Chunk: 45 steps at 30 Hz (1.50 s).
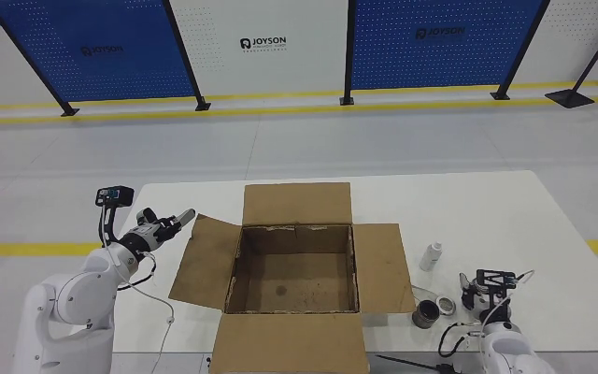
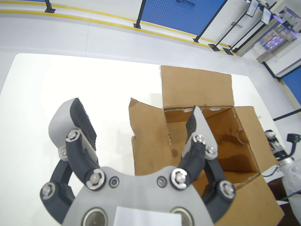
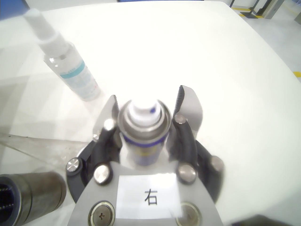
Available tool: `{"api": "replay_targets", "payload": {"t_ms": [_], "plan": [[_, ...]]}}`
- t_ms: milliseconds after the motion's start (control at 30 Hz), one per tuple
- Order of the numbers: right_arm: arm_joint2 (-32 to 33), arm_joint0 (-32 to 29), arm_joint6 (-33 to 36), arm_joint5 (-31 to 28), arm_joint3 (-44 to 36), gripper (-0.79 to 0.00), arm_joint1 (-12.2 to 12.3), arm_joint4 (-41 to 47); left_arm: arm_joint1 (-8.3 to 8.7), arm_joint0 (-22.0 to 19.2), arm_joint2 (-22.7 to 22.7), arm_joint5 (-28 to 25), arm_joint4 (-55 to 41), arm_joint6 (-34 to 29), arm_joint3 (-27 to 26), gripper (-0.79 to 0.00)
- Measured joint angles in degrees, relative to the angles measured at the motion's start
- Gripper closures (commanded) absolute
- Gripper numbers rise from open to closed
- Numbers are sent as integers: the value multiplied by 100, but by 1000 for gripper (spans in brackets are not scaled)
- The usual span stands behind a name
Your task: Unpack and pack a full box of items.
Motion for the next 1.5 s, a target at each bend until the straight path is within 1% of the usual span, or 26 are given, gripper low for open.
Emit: {"api": "replay_targets", "payload": {"t_ms": [200,433,633,767,900,1000,1067,1233,1500], "plan": [[45,-129,113,-52,-275,-785,26,-7,0,0,0,0,0,0,0,-785],[213,-246,315,-107,-800,-785,56,204,0,0,0,0,0,0,0,-785],[316,-279,594,-349,-1507,-785,93,344,0,0,0,0,0,0,0,-785],[338,-40,751,-755,-1700,-785,134,493,0,0,0,0,0,0,0,-785],[244,467,912,-1244,-1388,-785,182,593,0,0,0,0,0,0,0,-785],[63,865,990,-1507,-947,-785,199,721,0,0,0,0,0,0,0,-785],[-103,1094,1012,-1641,-618,-785,210,639,0,0,0,0,0,0,0,-785],[-471,1358,838,-1639,3,-785,211,418,0,0,0,0,0,0,0,-785],[-706,1460,619,-1575,609,-785,228,268,0,0,0,0,0,0,0,-785]]}}
